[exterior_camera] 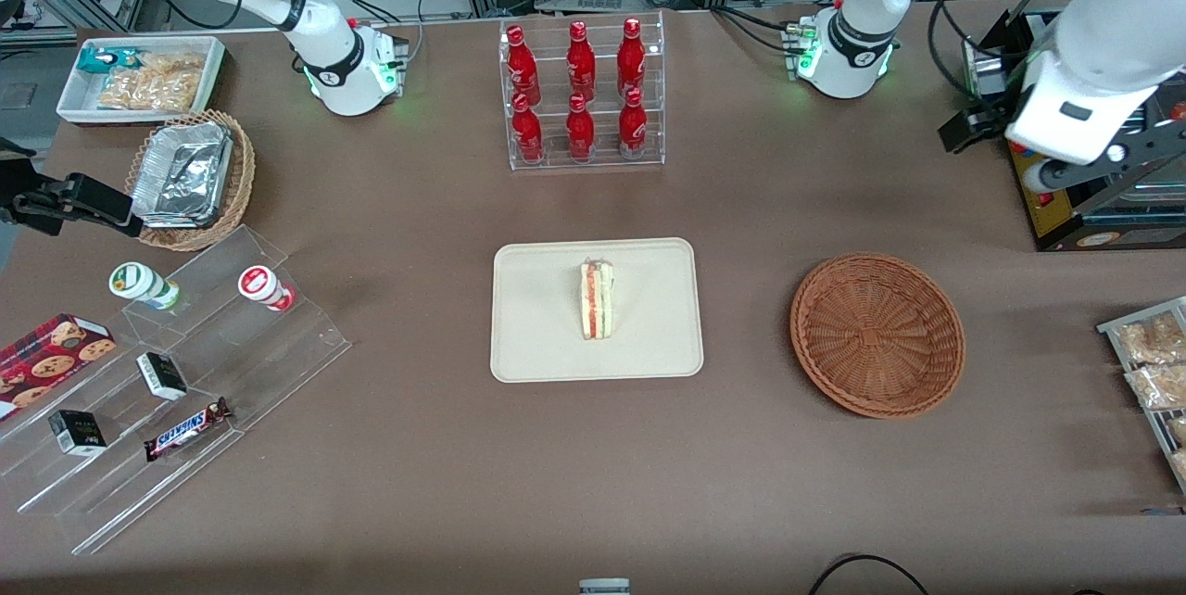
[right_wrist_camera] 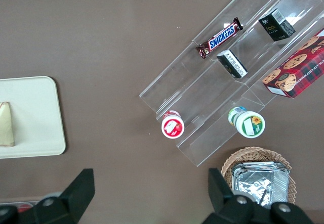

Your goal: Place sandwich from basket to tray

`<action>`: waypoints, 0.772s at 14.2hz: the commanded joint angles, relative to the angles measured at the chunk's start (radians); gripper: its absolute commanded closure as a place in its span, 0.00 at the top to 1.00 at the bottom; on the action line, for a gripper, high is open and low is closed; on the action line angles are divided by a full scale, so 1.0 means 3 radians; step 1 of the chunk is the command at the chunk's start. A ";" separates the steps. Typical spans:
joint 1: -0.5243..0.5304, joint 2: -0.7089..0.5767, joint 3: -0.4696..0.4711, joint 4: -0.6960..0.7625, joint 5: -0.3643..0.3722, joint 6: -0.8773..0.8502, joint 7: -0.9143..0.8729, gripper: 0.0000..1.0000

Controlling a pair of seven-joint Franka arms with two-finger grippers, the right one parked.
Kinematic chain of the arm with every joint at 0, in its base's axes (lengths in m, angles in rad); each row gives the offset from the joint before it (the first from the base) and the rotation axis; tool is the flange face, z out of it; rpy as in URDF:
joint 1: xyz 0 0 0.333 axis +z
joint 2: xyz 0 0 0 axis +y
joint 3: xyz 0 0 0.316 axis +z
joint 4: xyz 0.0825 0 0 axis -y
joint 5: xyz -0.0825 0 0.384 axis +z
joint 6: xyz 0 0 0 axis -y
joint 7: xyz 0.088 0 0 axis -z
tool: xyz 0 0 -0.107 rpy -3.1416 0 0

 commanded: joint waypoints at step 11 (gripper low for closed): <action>-0.0004 0.0072 -0.0026 0.0081 -0.0237 0.0123 0.0095 1.00</action>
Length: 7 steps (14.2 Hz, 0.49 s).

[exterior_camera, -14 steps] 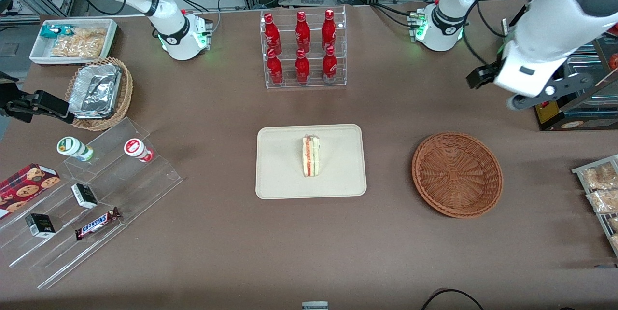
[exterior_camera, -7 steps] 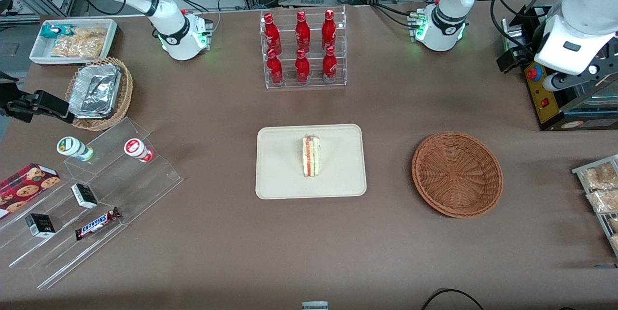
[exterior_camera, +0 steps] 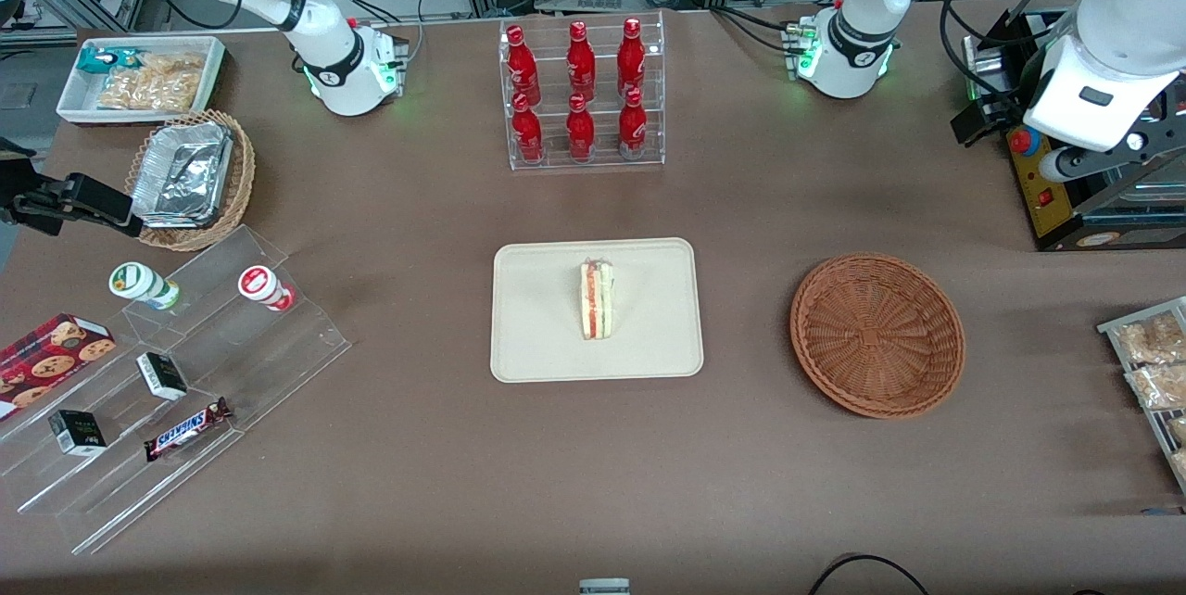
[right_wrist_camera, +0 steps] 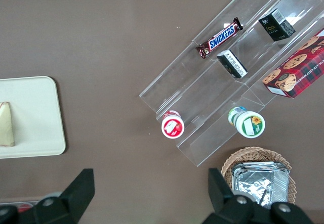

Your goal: Place sandwich from basket to tray

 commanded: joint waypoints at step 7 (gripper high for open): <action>-0.0086 0.0059 0.0295 0.0047 -0.0187 0.0114 0.0566 1.00</action>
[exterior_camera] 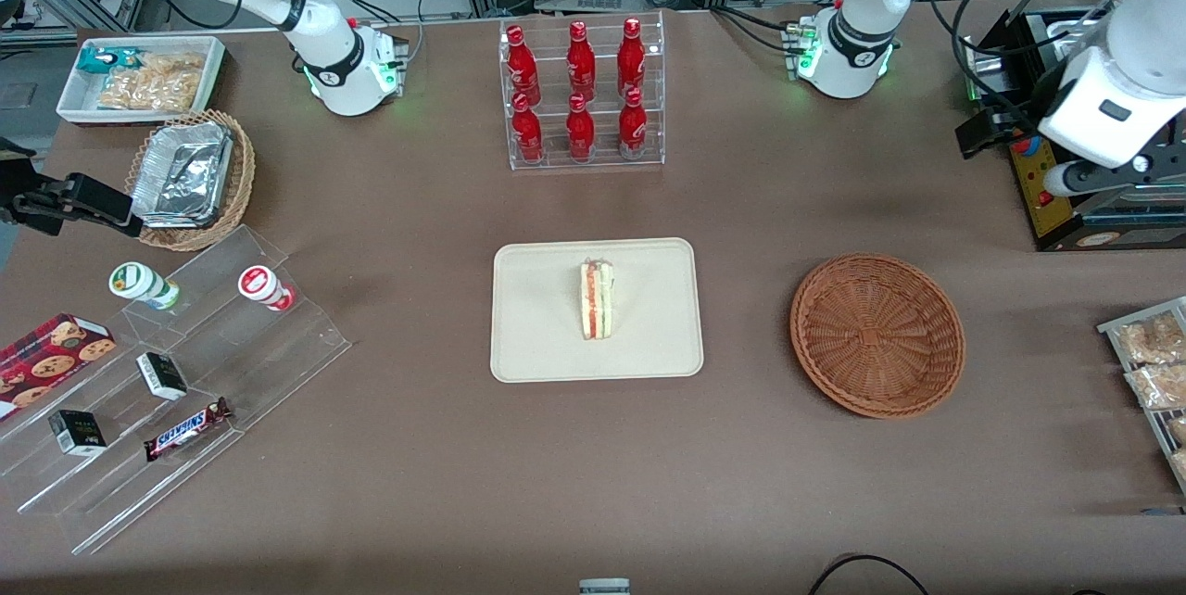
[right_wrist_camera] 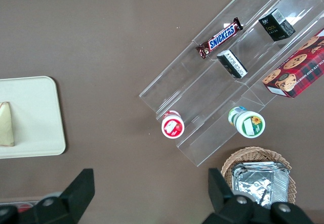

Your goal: Place sandwich from basket to tray

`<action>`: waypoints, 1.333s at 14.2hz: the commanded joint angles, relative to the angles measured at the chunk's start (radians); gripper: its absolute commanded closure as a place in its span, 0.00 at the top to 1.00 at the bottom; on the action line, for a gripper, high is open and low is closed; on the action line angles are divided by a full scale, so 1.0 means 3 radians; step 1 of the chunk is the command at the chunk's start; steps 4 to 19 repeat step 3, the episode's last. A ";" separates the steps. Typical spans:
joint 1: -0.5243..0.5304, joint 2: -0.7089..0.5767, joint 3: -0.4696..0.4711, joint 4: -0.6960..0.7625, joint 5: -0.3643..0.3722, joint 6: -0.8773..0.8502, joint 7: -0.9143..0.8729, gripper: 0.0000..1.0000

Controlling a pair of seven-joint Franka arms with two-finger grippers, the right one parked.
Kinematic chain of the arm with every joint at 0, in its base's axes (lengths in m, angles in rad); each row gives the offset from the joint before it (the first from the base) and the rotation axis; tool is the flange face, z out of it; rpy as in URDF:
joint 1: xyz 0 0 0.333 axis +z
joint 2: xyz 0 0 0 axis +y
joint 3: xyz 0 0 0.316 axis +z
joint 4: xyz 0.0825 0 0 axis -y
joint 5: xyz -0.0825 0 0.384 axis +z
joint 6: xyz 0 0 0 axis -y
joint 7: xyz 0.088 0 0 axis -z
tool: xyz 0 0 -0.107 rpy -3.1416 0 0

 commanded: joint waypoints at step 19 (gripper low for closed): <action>-0.0066 0.0006 0.0036 0.0052 -0.0037 0.0008 0.0046 1.00</action>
